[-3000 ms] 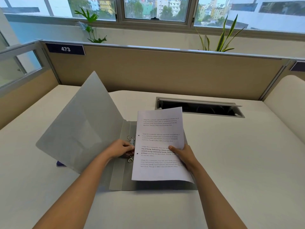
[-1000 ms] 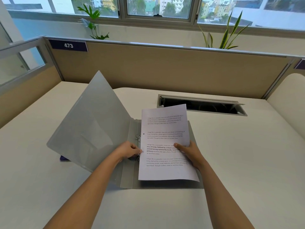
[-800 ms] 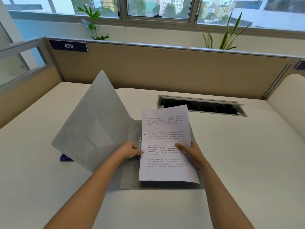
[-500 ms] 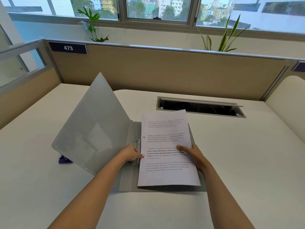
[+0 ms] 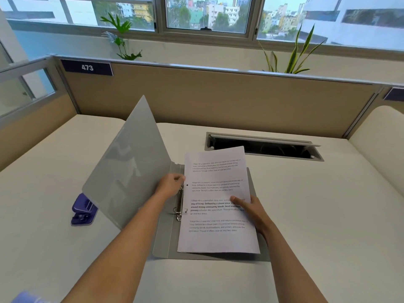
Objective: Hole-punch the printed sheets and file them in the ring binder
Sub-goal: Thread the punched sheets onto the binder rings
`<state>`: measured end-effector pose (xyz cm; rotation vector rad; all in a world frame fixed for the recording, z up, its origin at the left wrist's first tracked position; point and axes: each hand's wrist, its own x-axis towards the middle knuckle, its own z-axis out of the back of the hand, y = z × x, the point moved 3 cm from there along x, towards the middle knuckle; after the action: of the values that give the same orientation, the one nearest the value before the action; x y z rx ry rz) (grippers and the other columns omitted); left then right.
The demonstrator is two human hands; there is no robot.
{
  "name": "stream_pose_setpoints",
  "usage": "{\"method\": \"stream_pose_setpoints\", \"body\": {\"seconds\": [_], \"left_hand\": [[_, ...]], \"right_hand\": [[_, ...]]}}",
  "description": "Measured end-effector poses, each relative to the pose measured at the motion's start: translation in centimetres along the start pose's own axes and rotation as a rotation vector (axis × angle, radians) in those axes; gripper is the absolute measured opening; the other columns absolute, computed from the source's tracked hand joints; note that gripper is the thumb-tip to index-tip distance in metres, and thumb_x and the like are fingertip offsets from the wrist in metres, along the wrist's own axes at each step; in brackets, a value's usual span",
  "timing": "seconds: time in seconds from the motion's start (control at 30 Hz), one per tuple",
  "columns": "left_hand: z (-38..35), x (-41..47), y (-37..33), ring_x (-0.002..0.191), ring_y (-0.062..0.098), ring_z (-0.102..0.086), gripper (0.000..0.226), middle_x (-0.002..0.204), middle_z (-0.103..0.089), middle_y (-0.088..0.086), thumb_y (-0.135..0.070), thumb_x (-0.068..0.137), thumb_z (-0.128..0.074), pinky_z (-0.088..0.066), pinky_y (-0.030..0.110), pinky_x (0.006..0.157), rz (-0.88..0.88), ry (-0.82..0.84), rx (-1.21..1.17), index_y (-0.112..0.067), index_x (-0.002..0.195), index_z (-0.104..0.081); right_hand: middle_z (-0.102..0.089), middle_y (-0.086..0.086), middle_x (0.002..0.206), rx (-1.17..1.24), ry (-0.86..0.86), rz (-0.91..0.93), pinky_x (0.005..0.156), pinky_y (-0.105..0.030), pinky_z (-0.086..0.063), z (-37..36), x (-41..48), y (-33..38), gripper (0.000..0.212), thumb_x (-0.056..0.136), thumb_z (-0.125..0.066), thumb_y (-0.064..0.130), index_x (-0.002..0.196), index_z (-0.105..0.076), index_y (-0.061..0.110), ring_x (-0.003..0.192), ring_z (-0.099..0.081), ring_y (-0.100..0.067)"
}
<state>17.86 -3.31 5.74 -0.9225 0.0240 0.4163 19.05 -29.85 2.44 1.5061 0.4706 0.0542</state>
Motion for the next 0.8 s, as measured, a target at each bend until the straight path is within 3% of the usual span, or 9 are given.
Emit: {"method": "stream_pose_setpoints", "body": {"seconds": [0.07, 0.13, 0.27, 0.43, 0.57, 0.67, 0.73, 0.8], "left_hand": [[-0.5, 0.7, 0.5, 0.084, 0.015, -0.052, 0.023, 0.090, -0.064, 0.007, -0.024, 0.096, -0.050, -0.036, 0.024, 0.073, 0.021, 0.013, -0.027, -0.013, 0.095, -0.069], [-1.0, 1.1, 1.3, 0.081, 0.017, -0.051, 0.023, 0.085, -0.062, 0.007, -0.026, 0.095, -0.052, -0.036, 0.025, 0.071, 0.064, 0.019, -0.065, -0.012, 0.086, -0.068], [-1.5, 1.1, 1.6, 0.099, 0.023, -0.062, 0.026, 0.109, -0.070, 0.008, -0.025, 0.092, -0.057, -0.040, 0.025, 0.078, 0.098, 0.026, -0.159, -0.006, 0.103, -0.071], [-1.6, 1.3, 1.7, 0.107, 0.025, -0.061, 0.027, 0.113, -0.069, 0.010, -0.027, 0.092, -0.058, -0.043, 0.028, 0.083, 0.108, 0.014, -0.193, -0.005, 0.102, -0.071], [-1.7, 1.3, 1.5, 0.087, 0.021, -0.059, 0.027, 0.096, -0.068, 0.005, -0.025, 0.091, -0.059, -0.043, 0.028, 0.074, 0.073, -0.002, -0.194, -0.003, 0.100, -0.071], [-1.7, 0.8, 1.3, 0.084, 0.016, -0.056, 0.024, 0.089, -0.064, 0.003, -0.022, 0.092, -0.059, -0.039, 0.023, 0.074, 0.019, -0.049, -0.239, -0.002, 0.098, -0.070], [-1.8, 0.7, 1.5, 0.074, 0.016, -0.053, 0.024, 0.078, -0.063, 0.004, -0.024, 0.092, -0.058, -0.038, 0.023, 0.064, 0.004, -0.057, -0.252, -0.005, 0.085, -0.070], [-1.7, 0.7, 1.7, 0.054, 0.014, -0.035, 0.037, 0.055, -0.044, 0.004, -0.027, 0.093, -0.055, -0.025, 0.026, 0.050, 0.004, -0.068, -0.214, -0.007, 0.062, -0.056]], "right_hand": [[-0.073, -0.003, 0.097, 0.004, -0.016, 0.009, 0.066, -0.030, -0.058, -0.1, -0.1, 0.2, 0.025, 0.085, -0.068, 0.020, 0.109, -0.060, 0.017, 0.079, -0.073, -0.021], [-0.073, -0.003, 0.095, 0.006, -0.019, 0.023, 0.064, -0.029, -0.058, -0.2, -0.1, 0.3, 0.030, 0.081, -0.070, 0.024, 0.108, -0.061, 0.016, 0.078, -0.073, -0.021], [-0.073, -0.006, 0.096, 0.023, -0.033, 0.029, 0.068, -0.033, -0.060, -0.3, -0.2, 0.2, 0.021, 0.086, -0.067, 0.017, 0.106, -0.062, 0.013, 0.082, -0.073, -0.025], [-0.073, -0.004, 0.094, 0.023, -0.050, 0.018, 0.063, -0.029, -0.058, -0.3, -0.3, 0.2, 0.016, 0.087, -0.064, 0.015, 0.103, -0.062, 0.015, 0.078, -0.073, -0.021], [-0.073, -0.005, 0.098, 0.031, -0.056, 0.008, 0.067, -0.031, -0.059, -0.3, -0.3, 0.1, 0.023, 0.086, -0.066, 0.018, 0.108, -0.061, 0.014, 0.083, -0.073, -0.022], [-0.071, -0.009, 0.107, 0.032, -0.064, 0.001, 0.080, -0.042, -0.058, -0.3, -0.3, 0.2, 0.047, 0.076, -0.075, 0.031, 0.116, -0.059, 0.011, 0.091, -0.071, -0.025], [-0.071, -0.010, 0.107, 0.030, -0.054, 0.002, 0.083, -0.046, -0.057, -0.3, -0.4, 0.4, 0.051, 0.074, -0.074, 0.034, 0.118, -0.059, 0.012, 0.092, -0.071, -0.028], [-0.073, -0.009, 0.102, 0.022, -0.055, 0.012, 0.076, -0.042, -0.059, -0.2, -0.3, 0.7, 0.036, 0.082, -0.071, 0.025, 0.114, -0.061, 0.013, 0.088, -0.072, -0.027]]}}
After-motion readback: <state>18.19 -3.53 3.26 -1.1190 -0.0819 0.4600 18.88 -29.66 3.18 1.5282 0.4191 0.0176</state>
